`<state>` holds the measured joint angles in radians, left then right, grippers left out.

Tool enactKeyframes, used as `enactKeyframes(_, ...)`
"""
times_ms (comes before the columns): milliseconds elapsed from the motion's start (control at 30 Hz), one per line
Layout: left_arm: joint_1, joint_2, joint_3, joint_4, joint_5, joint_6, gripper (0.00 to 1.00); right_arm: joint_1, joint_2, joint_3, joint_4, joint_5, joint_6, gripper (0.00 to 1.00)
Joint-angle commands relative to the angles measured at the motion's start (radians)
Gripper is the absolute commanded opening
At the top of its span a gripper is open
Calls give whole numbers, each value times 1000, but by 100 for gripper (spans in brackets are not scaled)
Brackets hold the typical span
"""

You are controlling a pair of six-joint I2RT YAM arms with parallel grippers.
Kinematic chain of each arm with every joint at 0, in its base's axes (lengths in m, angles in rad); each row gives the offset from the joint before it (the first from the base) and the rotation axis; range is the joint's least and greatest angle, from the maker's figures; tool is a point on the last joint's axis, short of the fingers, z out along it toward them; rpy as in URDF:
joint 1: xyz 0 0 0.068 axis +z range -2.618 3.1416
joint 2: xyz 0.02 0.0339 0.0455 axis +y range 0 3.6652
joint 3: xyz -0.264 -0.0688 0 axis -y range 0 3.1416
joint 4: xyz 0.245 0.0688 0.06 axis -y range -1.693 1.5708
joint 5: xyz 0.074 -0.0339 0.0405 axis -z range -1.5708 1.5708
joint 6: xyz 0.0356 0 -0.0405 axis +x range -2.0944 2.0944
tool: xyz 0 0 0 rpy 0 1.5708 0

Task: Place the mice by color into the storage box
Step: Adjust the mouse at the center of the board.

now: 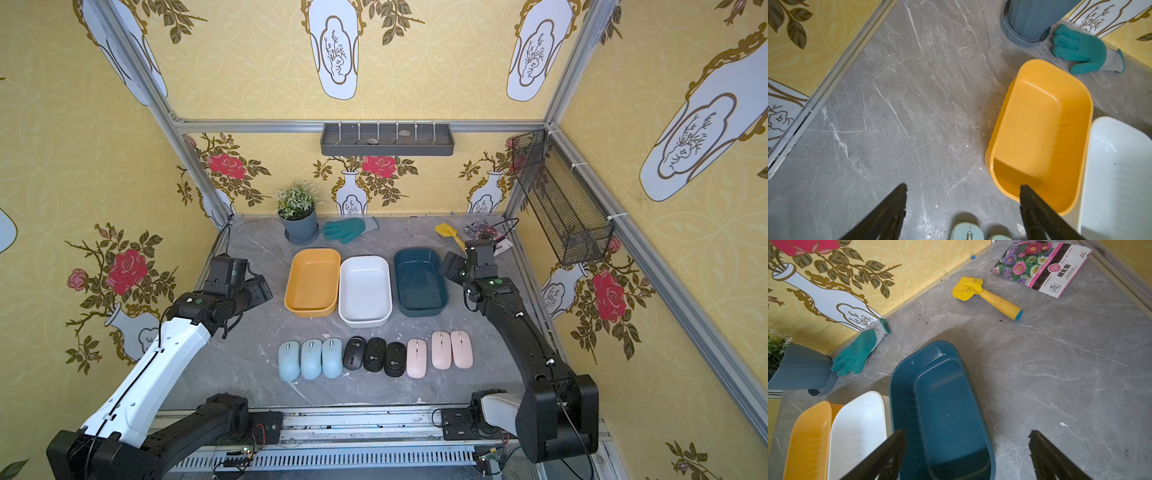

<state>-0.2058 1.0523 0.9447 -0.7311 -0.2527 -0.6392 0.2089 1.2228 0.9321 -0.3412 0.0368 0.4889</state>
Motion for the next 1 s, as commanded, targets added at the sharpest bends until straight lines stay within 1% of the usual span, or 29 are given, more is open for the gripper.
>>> enactKeyframes(0, -2, 5, 1, 23, 21, -7, 86, 2, -37, -15, 15, 69, -7, 98)
enactKeyframes(233, -6, 5, -5, 36, 33, -12, 86, 3, -17, -23, -84, 92, 30, 98)
enactKeyframes(300, -15, 6, -5, 50, 45, -12, 86, 3, -19, -43, -113, 102, 54, 98)
enactKeyframes(433, -48, 8, 2, 64, 32, -12, 86, 4, -17, -81, -177, 120, 113, 100)
enactKeyframes(567, -66, 3, -4, 73, 36, -22, 86, 4, 9, -115, -236, 129, 179, 98)
enactKeyframes(700, -73, -1, -20, 99, 60, -26, 86, 3, 67, -135, -272, 129, 222, 97)
enactKeyframes(800, -76, -3, -24, 118, 87, -27, 86, -15, 105, -142, -278, 104, 229, 94)
enactKeyframes(967, -80, -11, -39, 157, 119, -37, 86, -101, 138, -166, -266, 11, 206, 91)
